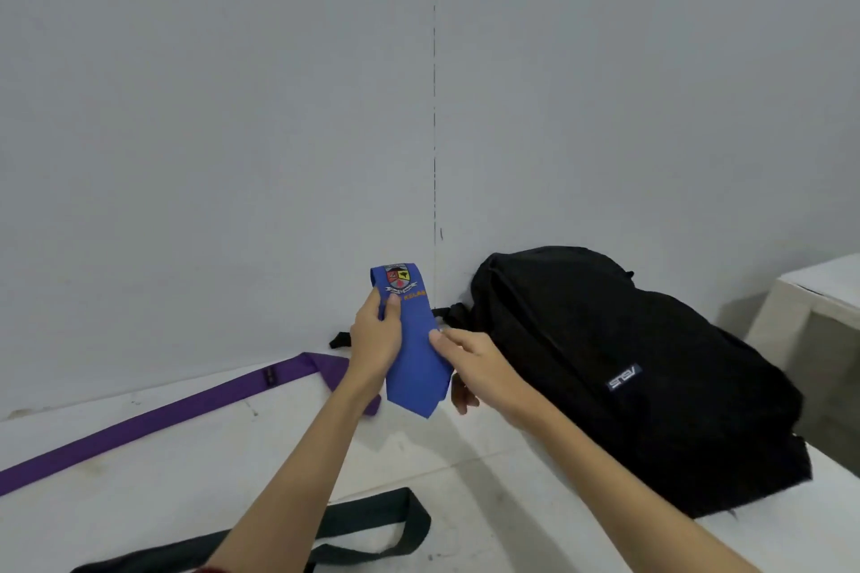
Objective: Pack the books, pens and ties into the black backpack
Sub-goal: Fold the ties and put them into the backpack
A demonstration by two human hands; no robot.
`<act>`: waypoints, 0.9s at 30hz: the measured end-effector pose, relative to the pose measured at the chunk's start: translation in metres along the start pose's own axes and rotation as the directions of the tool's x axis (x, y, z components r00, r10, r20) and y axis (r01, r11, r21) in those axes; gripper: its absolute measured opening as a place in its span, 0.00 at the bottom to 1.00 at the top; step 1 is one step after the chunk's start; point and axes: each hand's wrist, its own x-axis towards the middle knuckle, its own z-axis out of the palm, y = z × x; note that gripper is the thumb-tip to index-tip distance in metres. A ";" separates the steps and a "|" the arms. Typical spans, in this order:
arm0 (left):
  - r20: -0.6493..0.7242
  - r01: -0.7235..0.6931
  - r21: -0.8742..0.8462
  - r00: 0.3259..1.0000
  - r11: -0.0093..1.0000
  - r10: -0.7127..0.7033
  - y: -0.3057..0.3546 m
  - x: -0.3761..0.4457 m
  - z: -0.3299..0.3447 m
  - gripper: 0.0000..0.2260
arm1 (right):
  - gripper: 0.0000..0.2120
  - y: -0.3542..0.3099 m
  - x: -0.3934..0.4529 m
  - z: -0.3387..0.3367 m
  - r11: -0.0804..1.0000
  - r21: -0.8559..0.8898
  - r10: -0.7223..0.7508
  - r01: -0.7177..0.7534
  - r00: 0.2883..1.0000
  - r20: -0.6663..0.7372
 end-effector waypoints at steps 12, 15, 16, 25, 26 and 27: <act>0.246 0.318 0.069 0.913 0.946 -0.325 -0.008 -0.006 0.097 0.08 | 0.06 0.037 0.025 -0.155 0.187 -0.978 -0.074 -0.091 0.992 -0.106; 0.243 0.359 0.042 0.901 0.932 -0.358 -0.005 -0.004 0.131 0.10 | 0.02 0.024 0.034 -0.190 0.592 -0.804 -0.029 -0.064 0.994 -0.101; 0.251 0.369 0.032 0.897 0.929 -0.364 -0.003 -0.004 0.140 0.10 | 0.04 0.020 0.035 -0.200 0.701 -0.711 -0.028 -0.044 0.996 -0.089; -0.324 0.164 0.209 0.942 0.964 -0.091 -0.007 0.012 0.210 0.14 | 0.04 0.022 0.028 -0.210 0.888 -0.447 -0.116 0.109 0.993 0.013; -0.365 0.153 0.208 0.929 0.966 -0.068 -0.008 0.017 0.211 0.15 | 0.04 0.023 0.028 -0.209 0.894 -0.433 -0.121 0.116 0.992 0.014; -0.394 0.156 0.195 0.917 0.968 -0.069 -0.010 0.022 0.212 0.15 | 0.04 0.023 0.028 -0.209 0.901 -0.418 -0.121 0.117 0.993 0.017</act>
